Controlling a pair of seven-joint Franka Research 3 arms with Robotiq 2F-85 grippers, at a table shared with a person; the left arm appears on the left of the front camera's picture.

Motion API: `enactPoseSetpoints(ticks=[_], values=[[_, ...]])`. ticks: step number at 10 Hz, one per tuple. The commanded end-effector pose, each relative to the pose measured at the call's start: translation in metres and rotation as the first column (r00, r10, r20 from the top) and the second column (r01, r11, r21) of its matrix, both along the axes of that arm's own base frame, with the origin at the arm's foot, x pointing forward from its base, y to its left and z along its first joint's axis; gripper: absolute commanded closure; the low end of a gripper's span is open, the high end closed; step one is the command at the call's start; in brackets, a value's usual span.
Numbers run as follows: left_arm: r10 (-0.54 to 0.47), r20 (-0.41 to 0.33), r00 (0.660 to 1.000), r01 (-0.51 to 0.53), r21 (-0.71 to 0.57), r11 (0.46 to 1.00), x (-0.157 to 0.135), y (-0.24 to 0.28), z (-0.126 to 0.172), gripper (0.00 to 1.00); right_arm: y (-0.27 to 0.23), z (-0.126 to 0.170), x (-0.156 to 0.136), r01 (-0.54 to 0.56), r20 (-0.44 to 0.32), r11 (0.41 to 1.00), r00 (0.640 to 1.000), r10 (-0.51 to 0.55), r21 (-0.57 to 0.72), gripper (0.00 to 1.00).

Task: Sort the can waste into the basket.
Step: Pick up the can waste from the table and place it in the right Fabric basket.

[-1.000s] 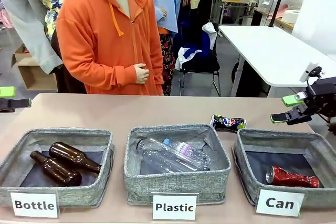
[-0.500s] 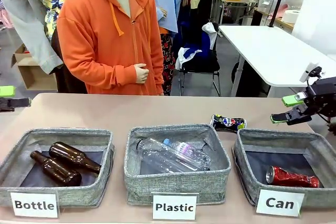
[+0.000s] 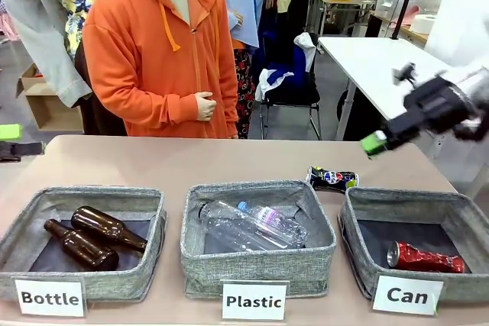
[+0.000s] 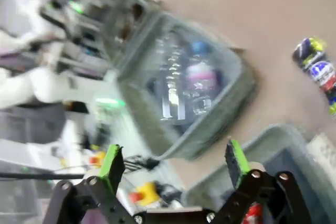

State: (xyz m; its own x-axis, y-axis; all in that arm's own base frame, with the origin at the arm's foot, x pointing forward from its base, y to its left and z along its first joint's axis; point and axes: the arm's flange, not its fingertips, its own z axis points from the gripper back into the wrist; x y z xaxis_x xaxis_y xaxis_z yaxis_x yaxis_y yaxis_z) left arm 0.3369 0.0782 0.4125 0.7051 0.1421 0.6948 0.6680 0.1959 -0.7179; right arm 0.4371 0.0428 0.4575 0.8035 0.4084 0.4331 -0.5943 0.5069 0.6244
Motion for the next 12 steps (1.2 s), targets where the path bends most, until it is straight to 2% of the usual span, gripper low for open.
enactPoseSetpoints(ticks=[1,2,3,4,5,6,7,9,10,11,12], values=[[0.014,-0.011,1.0,-0.014,-0.008,1.0,-0.001,-0.001,0.005,0.0,0.021,-0.003,0.037,0.007,0.234,0.888,0.966,0.114,-0.46,0.0],[0.014,-0.011,1.0,-0.014,-0.008,1.0,-0.001,-0.001,0.005,0.0,0.042,-0.005,0.042,-0.029,0.347,0.832,0.901,0.262,-0.553,0.0],[0.014,-0.011,1.0,-0.014,-0.008,1.0,-0.001,-0.001,0.005,0.0,0.066,-0.011,0.051,0.016,0.386,0.736,0.859,0.337,-0.677,0.0],[0.014,-0.011,1.0,-0.014,-0.008,1.0,-0.001,-0.001,0.005,0.0,0.086,-0.02,0.056,0.022,0.328,0.622,0.864,0.382,-0.782,0.0],[0.014,-0.011,1.0,-0.014,-0.008,1.0,-0.001,-0.001,0.005,0.0,0.098,-0.03,0.061,-0.011,0.255,0.544,0.875,0.411,-0.839,0.0],[0.014,-0.011,1.0,-0.014,-0.008,1.0,-0.001,-0.001,0.005,0.0,0.099,-0.034,0.061,-0.019,0.222,0.527,0.894,0.39,-0.85,0.0],[0.014,-0.011,1.0,-0.014,-0.008,1.0,-0.001,-0.001,0.005,0.0,0.094,-0.016,0.057,-0.149,0.26,0.732,0.873,0.413,-0.665,0.0],[0.014,-0.011,1.0,-0.014,-0.008,1.0,-0.001,-0.001,0.005,0.0,0.094,-0.016,0.057,-0.149,0.26,0.732,0.873,0.413,-0.665,0.0],[0.014,-0.011,1.0,-0.014,-0.008,1.0,-0.001,-0.001,0.005,0.0,0.1,-0.028,0.061,-0.119,0.249,0.662,0.866,0.434,-0.74,0.0],[0.014,-0.011,1.0,-0.014,-0.008,1.0,-0.001,-0.001,0.005,0.0,0.107,-0.027,0.065,-0.206,0.277,0.614,0.753,0.597,-0.762,0.0],[0.014,-0.011,1.0,-0.014,-0.008,1.0,-0.001,-0.001,0.005,0.0,0.104,-0.03,0.077,-0.246,0.265,0.594,0.721,0.64,-0.766,0.0]])
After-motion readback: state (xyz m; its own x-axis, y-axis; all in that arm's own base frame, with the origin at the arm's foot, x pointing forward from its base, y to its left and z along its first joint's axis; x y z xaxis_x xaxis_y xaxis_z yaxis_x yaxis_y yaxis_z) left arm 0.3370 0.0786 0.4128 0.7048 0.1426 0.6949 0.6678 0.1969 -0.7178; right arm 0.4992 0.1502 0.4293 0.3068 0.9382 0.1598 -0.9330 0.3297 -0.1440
